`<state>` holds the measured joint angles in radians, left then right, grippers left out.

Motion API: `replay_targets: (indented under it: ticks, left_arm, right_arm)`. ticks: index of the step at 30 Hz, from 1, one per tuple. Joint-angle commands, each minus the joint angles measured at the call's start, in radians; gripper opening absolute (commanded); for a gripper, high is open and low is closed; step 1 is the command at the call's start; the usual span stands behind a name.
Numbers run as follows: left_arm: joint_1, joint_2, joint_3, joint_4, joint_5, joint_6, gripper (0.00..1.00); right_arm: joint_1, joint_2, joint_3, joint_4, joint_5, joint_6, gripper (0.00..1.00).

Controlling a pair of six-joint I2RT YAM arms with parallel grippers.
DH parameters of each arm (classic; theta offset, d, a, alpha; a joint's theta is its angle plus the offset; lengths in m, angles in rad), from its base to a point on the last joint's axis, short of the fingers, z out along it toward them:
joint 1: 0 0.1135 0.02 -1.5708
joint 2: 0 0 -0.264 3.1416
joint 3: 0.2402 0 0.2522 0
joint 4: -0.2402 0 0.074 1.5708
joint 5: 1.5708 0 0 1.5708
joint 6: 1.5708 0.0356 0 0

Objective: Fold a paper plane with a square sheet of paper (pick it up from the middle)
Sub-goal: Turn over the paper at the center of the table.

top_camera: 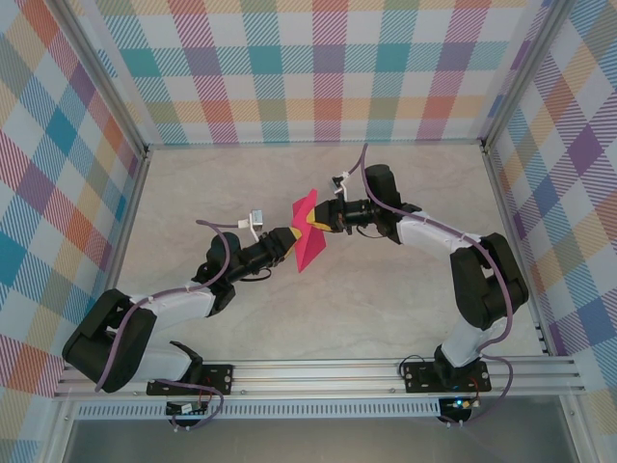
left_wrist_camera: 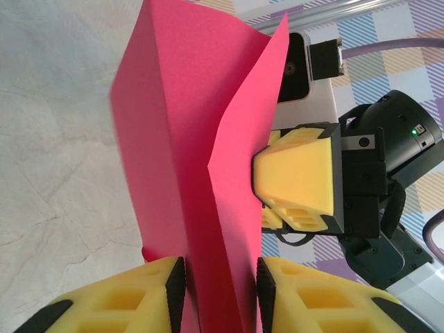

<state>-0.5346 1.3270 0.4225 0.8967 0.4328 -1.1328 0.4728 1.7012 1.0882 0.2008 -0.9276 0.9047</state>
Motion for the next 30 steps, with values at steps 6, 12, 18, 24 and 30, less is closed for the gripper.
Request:
replay_targets:
  ticks: [6,12,18,24,30]
  left_arm:
    - [-0.004,0.016,0.032,0.045,0.007,0.019,0.27]
    - [-0.005,0.021,0.039,0.032,0.009,0.034,0.13]
    - [-0.005,-0.001,0.043,-0.052,-0.002,0.073,0.07]
    - [-0.005,-0.092,0.093,-0.446,-0.077,0.22,0.05]
    - [-0.033,-0.196,0.301,-1.153,-0.395,0.483,0.04]
  right_arm:
    - [0.0,0.017,-0.01,0.002,-0.043,-0.017,0.12]
    - [0.0,0.009,-0.012,-0.028,-0.027,-0.037,0.15]
    - [0.0,-0.024,0.002,-0.164,0.06,-0.118,0.32]
    - [-0.001,-0.111,-0.003,-0.354,0.304,-0.229,0.57]
    - [0.0,-0.211,-0.064,-0.457,0.586,-0.285,0.71]
